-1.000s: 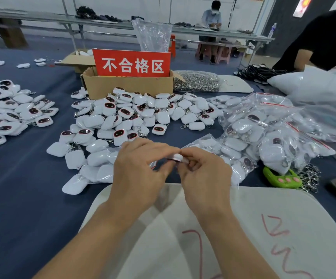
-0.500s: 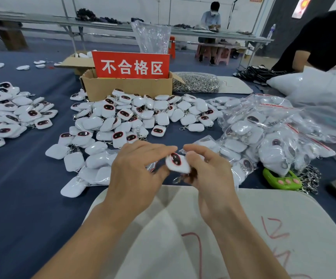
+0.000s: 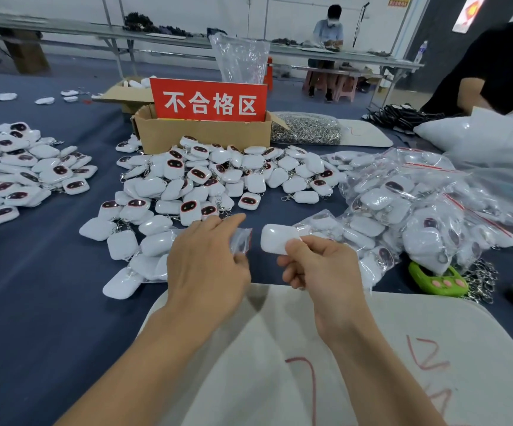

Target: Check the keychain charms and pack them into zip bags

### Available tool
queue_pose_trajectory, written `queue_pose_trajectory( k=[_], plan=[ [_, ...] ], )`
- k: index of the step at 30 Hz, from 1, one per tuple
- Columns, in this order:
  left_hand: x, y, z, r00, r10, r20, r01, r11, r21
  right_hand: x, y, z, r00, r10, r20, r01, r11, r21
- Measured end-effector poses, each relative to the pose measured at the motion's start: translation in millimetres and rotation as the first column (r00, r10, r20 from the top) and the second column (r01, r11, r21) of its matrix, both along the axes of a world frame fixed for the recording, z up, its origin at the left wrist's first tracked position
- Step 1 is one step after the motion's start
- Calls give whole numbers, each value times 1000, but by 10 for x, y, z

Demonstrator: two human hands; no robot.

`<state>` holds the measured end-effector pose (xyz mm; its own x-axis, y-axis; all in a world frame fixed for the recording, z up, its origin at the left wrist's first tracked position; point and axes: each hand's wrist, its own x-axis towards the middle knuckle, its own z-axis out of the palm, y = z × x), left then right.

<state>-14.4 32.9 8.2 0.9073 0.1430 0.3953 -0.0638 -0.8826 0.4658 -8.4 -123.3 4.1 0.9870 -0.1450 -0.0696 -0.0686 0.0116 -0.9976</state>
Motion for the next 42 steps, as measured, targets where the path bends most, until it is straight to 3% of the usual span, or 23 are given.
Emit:
queue_pose_trajectory(
  k=[3, 5, 9, 13, 16, 18, 19, 21, 22, 24, 27, 29, 33, 35, 37, 40, 42],
  plan=[
    [5, 32, 23, 993, 100, -66, -107, 988, -113, 11, 39, -42, 1000, -23, 14, 24, 996, -91],
    [7, 55, 27, 995, 85, -57, -93, 980, -173, 20, 131, -52, 999, 8, 46, 0, 986, -168],
    [-38, 54, 54, 984, -117, 132, 156, 926, -343, 109, 383, -8, 962, 216, 164, -132, 901, -412],
    [-33, 77, 40, 932, -159, 324, 265, 911, -315, 304, 642, 59, 929, 370, 21, -228, 614, -756],
    [1, 161, 26, 923, -50, 382, 206, 902, -380, 428, 607, 221, 825, 553, -115, -411, 447, -795],
    [22, 159, 15, 927, 6, 375, 156, 904, -399, 508, 443, 354, 766, 629, -135, -572, 570, -590],
    [37, 144, 4, 934, 24, 358, 133, 904, -406, 577, 344, 372, 814, 575, -75, -536, 696, -477],
    [60, 104, -29, 961, 9, 278, 104, 916, -389, 810, 176, 336, 968, 247, 36, -219, 910, -352],
    [72, 90, -56, 975, -35, 220, 113, 928, -354, 946, 147, 285, 993, 95, 65, -61, 914, -401],
    [106, 76, -129, 989, -134, 54, 142, 971, -191, 1160, 218, 193, 991, 121, 54, -60, 778, -626],
    [139, 62, -190, 978, -157, -136, 177, 972, 157, 1383, 427, 87, 916, 398, -56, -238, 425, -873],
    [148, 68, -209, 976, -146, -160, 179, 961, 213, 1447, 497, 19, 874, 476, -102, -254, 269, -929],
    [142, 71, -174, 977, -131, -171, 163, 968, 189, 1401, 498, -137, 883, 452, -129, -70, -145, -987],
    [140, 49, -150, 976, -103, -190, 143, 967, 210, 1152, 464, -183, 910, 404, -89, -38, -132, -991],
    [130, 44, -150, 981, -74, -178, 115, 966, 230, 810, 421, -209, 888, 457, 59, 76, -20, -997],
    [95, 31, -168, 988, -50, -144, 80, 974, 211, 343, 276, -181, 847, 435, 305, 244, 191, -951],
    [62, 2, -167, 997, -55, -53, 63, 986, 152, 108, 182, -194, 922, 283, 263, 139, 392, -910]
  ],
)
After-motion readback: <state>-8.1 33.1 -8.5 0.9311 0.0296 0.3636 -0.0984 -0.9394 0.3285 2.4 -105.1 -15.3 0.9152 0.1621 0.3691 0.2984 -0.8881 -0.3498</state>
